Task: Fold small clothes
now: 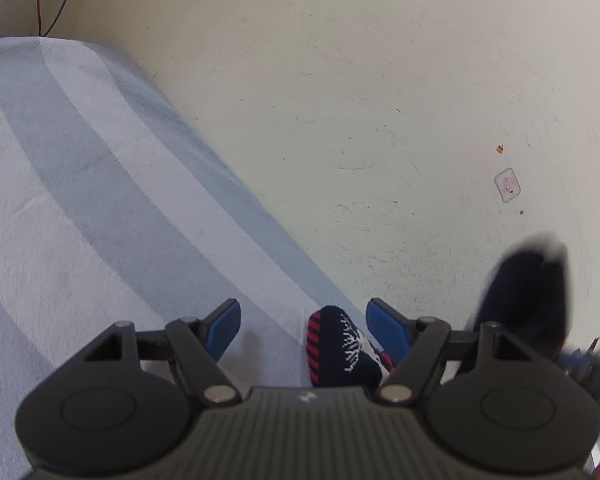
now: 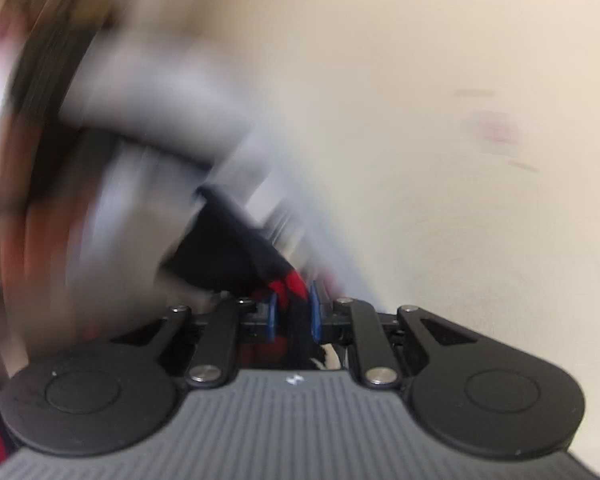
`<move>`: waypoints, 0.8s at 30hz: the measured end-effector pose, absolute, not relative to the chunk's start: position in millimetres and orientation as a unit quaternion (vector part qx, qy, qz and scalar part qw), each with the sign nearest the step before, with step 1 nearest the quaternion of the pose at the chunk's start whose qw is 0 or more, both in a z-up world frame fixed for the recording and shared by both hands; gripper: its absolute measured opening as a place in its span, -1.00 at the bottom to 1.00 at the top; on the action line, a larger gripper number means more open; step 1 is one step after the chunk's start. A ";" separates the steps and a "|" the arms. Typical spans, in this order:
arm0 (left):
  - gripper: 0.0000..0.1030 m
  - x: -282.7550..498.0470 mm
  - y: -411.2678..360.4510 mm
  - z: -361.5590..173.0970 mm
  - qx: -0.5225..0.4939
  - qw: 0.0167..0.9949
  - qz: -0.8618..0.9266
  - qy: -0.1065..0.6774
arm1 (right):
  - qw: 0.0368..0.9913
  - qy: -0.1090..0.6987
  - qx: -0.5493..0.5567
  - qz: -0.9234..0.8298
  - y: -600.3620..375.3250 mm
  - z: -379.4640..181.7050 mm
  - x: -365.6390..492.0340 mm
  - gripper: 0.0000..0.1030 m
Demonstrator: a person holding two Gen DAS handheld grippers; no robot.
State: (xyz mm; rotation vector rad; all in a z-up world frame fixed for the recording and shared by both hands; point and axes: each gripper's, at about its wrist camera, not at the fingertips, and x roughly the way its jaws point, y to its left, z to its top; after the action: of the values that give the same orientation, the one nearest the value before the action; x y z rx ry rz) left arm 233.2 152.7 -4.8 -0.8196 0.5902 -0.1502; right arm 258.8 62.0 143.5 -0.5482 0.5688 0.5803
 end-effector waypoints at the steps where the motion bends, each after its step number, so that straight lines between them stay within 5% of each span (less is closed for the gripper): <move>1: 0.38 233.2 152.2 -4.4 -0.391 0.873 -0.072 0.281 | 0.914 0.265 -0.168 0.256 46.9 156.2 267.8 -0.62; 5: 0.38 232.6 147.0 -3.5 -0.379 0.877 -0.080 0.284 | 0.937 0.252 0.111 0.215 6.4 134.9 284.1 -0.57; 11: 0.38 230.8 144.4 -3.2 -0.371 0.880 -0.083 0.283 | 0.902 0.349 0.172 0.189 9.7 42.1 298.6 -0.83; 18: 0.39 228.1 136.2 -1.6 -0.352 0.887 -0.095 0.283 | 0.907 0.309 0.222 0.179 -34.3 65.4 295.2 -0.83; 21: 0.39 225.9 130.8 0.5 -0.336 0.892 -0.102 0.284 | 0.910 0.314 0.197 0.186 -36.7 73.3 294.4 -0.60; 23: 0.39 225.0 130.0 1.1 -0.331 0.894 -0.104 0.282 | 0.914 0.316 0.175 0.184 -30.4 77.8 289.1 0.06; 24: 0.39 225.0 130.5 0.9 -0.331 0.894 -0.105 0.281 | 0.916 0.316 0.172 0.178 -27.4 78.9 278.3 0.18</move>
State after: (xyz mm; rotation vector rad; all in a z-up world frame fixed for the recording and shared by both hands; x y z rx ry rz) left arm 225.0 130.5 0.9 -0.6867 0.5831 -0.2187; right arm 278.3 -27.4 78.9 0.3547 0.6513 0.3669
